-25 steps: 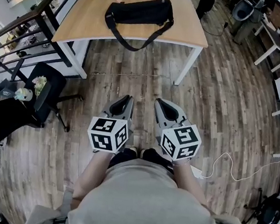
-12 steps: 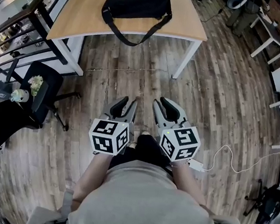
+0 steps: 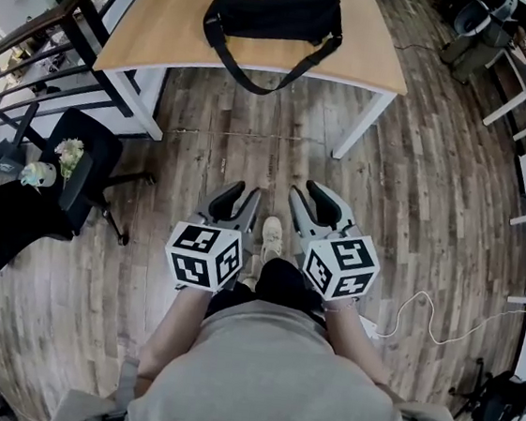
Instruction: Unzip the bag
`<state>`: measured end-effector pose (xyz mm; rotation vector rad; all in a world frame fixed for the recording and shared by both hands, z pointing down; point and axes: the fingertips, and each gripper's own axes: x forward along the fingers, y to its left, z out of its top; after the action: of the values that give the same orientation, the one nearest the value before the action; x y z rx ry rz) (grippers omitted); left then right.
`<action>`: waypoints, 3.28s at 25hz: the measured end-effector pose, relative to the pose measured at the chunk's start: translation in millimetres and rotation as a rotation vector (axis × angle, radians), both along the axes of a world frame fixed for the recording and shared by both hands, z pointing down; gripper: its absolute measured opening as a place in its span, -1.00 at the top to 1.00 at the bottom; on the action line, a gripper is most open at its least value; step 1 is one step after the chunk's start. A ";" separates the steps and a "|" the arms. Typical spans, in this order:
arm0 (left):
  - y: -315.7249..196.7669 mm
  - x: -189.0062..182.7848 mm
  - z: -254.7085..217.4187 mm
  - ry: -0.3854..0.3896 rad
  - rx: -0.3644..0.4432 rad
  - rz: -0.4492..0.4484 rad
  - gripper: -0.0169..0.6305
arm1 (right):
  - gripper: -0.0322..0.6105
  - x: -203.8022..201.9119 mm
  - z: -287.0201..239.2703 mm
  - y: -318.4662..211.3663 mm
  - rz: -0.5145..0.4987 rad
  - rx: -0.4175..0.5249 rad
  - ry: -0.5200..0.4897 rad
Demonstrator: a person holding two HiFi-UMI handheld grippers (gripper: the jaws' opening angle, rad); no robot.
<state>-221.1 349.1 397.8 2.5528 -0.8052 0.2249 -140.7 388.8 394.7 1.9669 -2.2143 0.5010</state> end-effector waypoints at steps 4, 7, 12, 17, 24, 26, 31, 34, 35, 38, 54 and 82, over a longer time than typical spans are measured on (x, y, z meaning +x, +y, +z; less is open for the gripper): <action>-40.5 23.6 -6.2 -0.003 0.026 -0.025 0.60 | 0.50 30.5 -2.7 -37.6 -0.009 0.010 0.001; -74.9 43.5 -12.1 -0.005 0.032 -0.043 0.60 | 0.50 52.8 -8.5 -75.0 -0.026 0.015 -0.009; -126.6 67.7 -24.1 0.000 0.056 -0.094 0.60 | 0.50 77.9 -24.0 -134.4 -0.086 0.042 -0.004; -168.9 93.5 -34.0 0.017 0.070 -0.122 0.60 | 0.50 105.1 -30.8 -176.5 -0.116 0.058 -0.047; -200.2 128.0 -29.4 0.012 0.054 -0.107 0.60 | 0.50 137.5 -25.5 -203.0 -0.101 0.041 -0.056; -202.7 137.9 -25.0 0.007 0.044 -0.085 0.60 | 0.50 142.5 -19.5 -204.2 -0.093 0.028 -0.059; -213.1 156.7 -18.2 0.001 0.031 -0.040 0.60 | 0.51 156.7 -8.7 -210.9 -0.051 0.004 -0.069; -224.8 166.3 -14.1 -0.005 0.022 -0.022 0.60 | 0.51 164.1 -3.9 -221.0 -0.033 -0.007 -0.074; -229.4 169.0 -13.4 -0.007 0.020 -0.016 0.60 | 0.51 166.4 -2.8 -225.0 -0.027 -0.010 -0.077; -247.9 176.4 -10.2 -0.009 0.019 -0.001 0.60 | 0.51 171.7 0.7 -240.2 -0.016 -0.012 -0.085; -397.1 217.6 2.6 -0.025 -0.019 0.034 0.60 | 0.51 219.2 11.5 -377.4 0.075 -0.040 -0.106; -528.8 309.8 -16.9 -0.004 0.036 0.296 0.65 | 0.53 300.1 -4.0 -500.6 0.303 0.001 -0.078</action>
<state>88.7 -179.6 380.9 2.6993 -0.4326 0.3094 159.4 -111.8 390.7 2.3354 -1.9632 0.6217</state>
